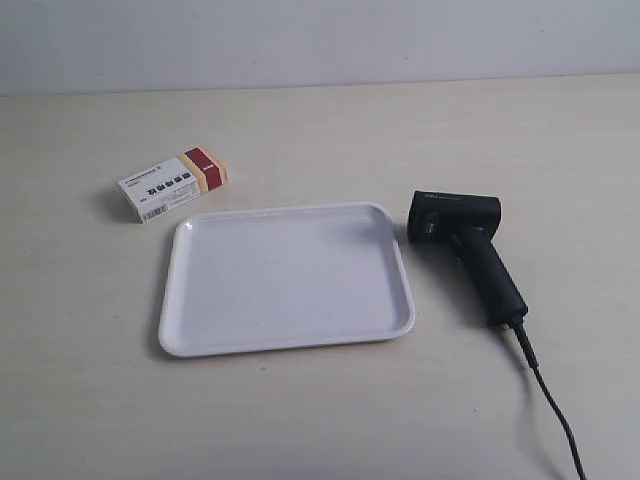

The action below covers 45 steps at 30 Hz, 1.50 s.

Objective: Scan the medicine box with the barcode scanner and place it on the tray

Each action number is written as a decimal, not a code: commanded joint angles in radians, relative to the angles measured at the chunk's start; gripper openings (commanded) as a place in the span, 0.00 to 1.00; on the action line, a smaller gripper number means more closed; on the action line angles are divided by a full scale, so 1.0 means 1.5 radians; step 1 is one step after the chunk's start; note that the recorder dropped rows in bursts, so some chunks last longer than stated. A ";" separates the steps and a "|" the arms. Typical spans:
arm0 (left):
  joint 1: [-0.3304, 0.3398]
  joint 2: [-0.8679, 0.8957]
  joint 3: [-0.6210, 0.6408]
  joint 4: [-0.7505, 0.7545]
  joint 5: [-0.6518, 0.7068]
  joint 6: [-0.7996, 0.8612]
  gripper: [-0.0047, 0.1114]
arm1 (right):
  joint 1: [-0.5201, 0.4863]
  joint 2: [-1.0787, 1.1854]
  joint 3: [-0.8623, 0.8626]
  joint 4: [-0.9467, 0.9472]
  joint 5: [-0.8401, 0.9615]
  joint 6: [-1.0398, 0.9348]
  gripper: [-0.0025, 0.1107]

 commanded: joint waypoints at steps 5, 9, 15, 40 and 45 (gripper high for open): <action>0.003 -0.004 0.000 0.001 -0.001 0.000 0.05 | -0.004 -0.004 0.004 -0.001 -0.002 0.000 0.03; 0.003 -0.004 0.000 0.001 -0.001 0.000 0.05 | -0.004 -0.004 0.004 -0.001 -0.002 0.000 0.03; 0.003 -0.004 0.000 -0.005 -0.040 -0.006 0.05 | -0.004 -0.004 0.004 -0.001 -0.002 0.000 0.03; 0.003 0.688 -0.348 0.137 -0.376 -0.233 0.04 | -0.004 -0.004 0.004 0.003 -0.012 0.000 0.03; -0.022 1.005 -0.540 0.327 -0.175 -0.361 0.04 | -0.004 -0.004 0.004 0.003 -0.012 0.000 0.03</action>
